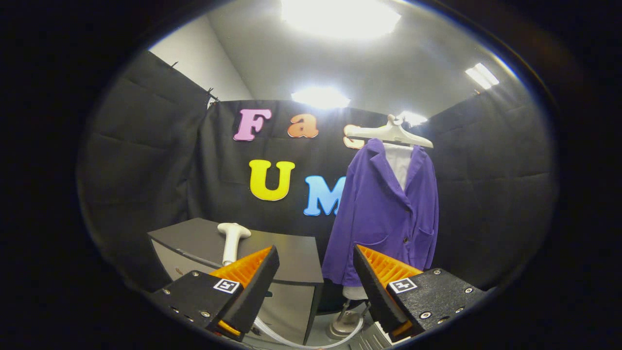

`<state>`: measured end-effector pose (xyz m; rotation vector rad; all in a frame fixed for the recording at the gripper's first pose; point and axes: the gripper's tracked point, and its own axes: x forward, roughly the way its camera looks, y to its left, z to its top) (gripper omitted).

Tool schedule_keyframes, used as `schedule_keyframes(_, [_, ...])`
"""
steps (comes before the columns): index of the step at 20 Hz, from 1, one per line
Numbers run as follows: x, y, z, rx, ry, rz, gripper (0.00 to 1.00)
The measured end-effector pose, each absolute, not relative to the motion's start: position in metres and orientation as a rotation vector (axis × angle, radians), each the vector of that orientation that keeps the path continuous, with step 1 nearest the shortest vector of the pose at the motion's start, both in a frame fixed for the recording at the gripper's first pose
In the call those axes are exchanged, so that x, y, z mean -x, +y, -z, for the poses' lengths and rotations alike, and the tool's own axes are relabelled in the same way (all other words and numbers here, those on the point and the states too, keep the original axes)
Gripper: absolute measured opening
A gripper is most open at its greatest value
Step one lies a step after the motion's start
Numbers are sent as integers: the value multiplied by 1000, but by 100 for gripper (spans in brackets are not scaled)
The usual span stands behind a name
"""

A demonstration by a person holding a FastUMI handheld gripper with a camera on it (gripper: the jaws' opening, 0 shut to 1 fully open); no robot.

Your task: Iron the clothes twice with a garment steamer, once on the left side and once on the right side.

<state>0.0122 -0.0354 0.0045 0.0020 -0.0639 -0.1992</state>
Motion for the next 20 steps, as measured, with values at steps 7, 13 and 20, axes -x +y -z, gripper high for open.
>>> schedule_keyframes(7, [-13,-43,-1,-39,-83,217,95])
schedule_keyframes(13, [-10,-44,9,-44,-50,160,95])
schedule_keyframes(20, [7,-20,2,1,-10,29,95])
